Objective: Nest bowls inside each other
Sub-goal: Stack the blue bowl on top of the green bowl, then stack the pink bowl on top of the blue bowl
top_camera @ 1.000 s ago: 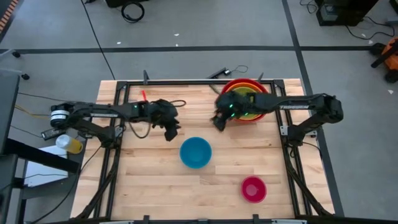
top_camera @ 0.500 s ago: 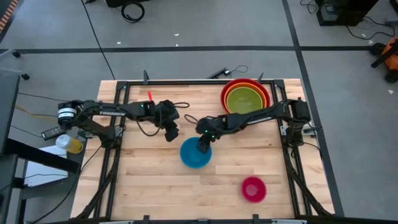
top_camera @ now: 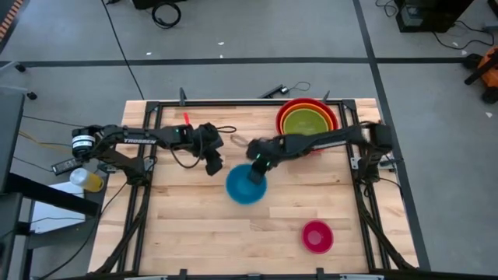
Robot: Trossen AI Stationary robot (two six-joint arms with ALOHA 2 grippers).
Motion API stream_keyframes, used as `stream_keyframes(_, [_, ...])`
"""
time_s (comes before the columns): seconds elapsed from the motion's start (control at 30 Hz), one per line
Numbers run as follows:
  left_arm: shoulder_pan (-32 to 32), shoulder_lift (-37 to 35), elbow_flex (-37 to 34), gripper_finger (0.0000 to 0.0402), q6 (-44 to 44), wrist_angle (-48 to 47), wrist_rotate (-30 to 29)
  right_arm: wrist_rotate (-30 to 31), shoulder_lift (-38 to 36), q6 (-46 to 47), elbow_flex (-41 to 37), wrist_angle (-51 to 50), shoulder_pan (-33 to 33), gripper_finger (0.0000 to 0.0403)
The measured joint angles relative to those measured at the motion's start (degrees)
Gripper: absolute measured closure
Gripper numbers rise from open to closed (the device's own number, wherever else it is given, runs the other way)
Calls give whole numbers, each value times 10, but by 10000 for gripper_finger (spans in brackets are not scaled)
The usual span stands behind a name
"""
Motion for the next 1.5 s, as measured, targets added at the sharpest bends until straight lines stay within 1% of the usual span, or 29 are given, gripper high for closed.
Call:
stream_keyframes(0.17, [15, 0, 0, 269, -2, -2, -1, 101, -109, -6, 6, -126, -54, 383])
stream_keyframes(0.27, [25, 0, 0, 269, -3, -2, -1, 138, -171, -7, 4, -204, -109, 383])
stream_keyframes(0.33, [30, 0, 0, 269, -3, -1, -4, 151, -211, -6, -11, -225, -149, 383])
stream_keyframes(0.47, [38, 0, 0, 269, -3, -1, -42, 154, -289, 7, -64, -223, -217, 383])
stream_keyframes(0.63, [47, 0, 0, 269, -3, 0, -48, 163, -351, 50, -175, -220, -275, 383])
stream_keyframes(0.73, [47, 0, 0, 269, -3, 11, -48, 156, -371, 91, -245, -183, -291, 371])
stream_keyframes(0.83, [46, 0, 0, 269, -4, 27, -48, 133, -376, 120, -299, -131, -297, 342])
stream_keyframes(0.9, [46, 0, 0, 269, -4, 35, -48, 126, -376, 120, -317, -102, -298, 318])
stream_keyframes(0.97, [46, 0, 0, 269, -5, 40, -48, 135, -376, 120, -325, -97, -298, 294])
stream_keyframes(1.07, [46, 0, 0, 269, -5, 42, -48, 150, -377, 125, -326, -101, -301, 258])
stream_keyframes(1.17, [46, 0, 0, 269, -5, 42, -48, 140, -377, 127, -318, -106, -310, 226])
stream_keyframes(1.27, [46, 0, 0, 269, -7, 42, -48, 135, -383, 130, -302, -133, -316, 202])
stream_keyframes(1.43, [46, 0, 0, 269, -10, 39, -48, 123, -405, 130, -261, -210, -315, 184])
stream_keyframes(1.5, [46, 0, 0, 269, -10, 36, -48, 94, -420, 120, -245, -231, -305, 183])
